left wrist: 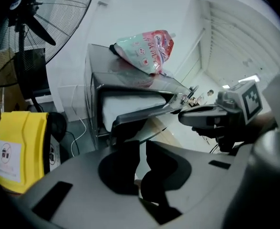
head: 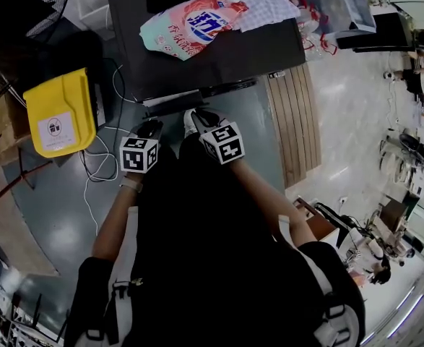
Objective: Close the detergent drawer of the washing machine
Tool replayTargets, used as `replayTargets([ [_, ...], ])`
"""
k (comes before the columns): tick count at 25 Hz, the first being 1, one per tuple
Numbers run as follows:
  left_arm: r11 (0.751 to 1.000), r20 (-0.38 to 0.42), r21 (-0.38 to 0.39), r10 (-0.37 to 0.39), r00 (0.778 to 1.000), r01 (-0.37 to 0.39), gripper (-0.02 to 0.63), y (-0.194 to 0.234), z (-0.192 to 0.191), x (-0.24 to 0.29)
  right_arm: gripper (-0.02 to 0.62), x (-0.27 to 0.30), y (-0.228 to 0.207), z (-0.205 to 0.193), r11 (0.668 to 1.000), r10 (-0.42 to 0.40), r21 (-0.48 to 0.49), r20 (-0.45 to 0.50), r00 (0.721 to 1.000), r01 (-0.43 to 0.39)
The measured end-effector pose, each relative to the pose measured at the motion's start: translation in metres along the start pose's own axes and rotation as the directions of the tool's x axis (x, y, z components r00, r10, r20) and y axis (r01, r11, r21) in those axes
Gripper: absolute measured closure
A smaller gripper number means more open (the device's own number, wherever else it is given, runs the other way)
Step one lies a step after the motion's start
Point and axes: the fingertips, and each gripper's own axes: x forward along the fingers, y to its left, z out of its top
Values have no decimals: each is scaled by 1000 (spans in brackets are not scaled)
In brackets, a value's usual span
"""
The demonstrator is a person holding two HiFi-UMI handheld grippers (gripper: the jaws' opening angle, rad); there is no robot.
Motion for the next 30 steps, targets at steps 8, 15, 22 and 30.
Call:
replayTargets([
  [8, 998, 8, 29, -59, 998, 59, 594, -14, 13, 7, 577, 4, -2, 0, 999, 10, 39, -13, 1000, -10],
  [15, 998, 7, -17, -64, 998, 64, 595, -5, 10, 10, 580, 10, 3, 2, 999, 29, 29, -19, 999, -28],
  [22, 1000, 55, 5, -18, 998, 17, 595, 7, 38, 11, 580, 13, -16, 27, 999, -12, 36, 15, 1000, 12],
  [30, 999, 46, 26, -28, 999, 27, 595, 7, 44, 16, 580, 21, -15, 31, 1000, 17, 21, -11, 1000, -16],
])
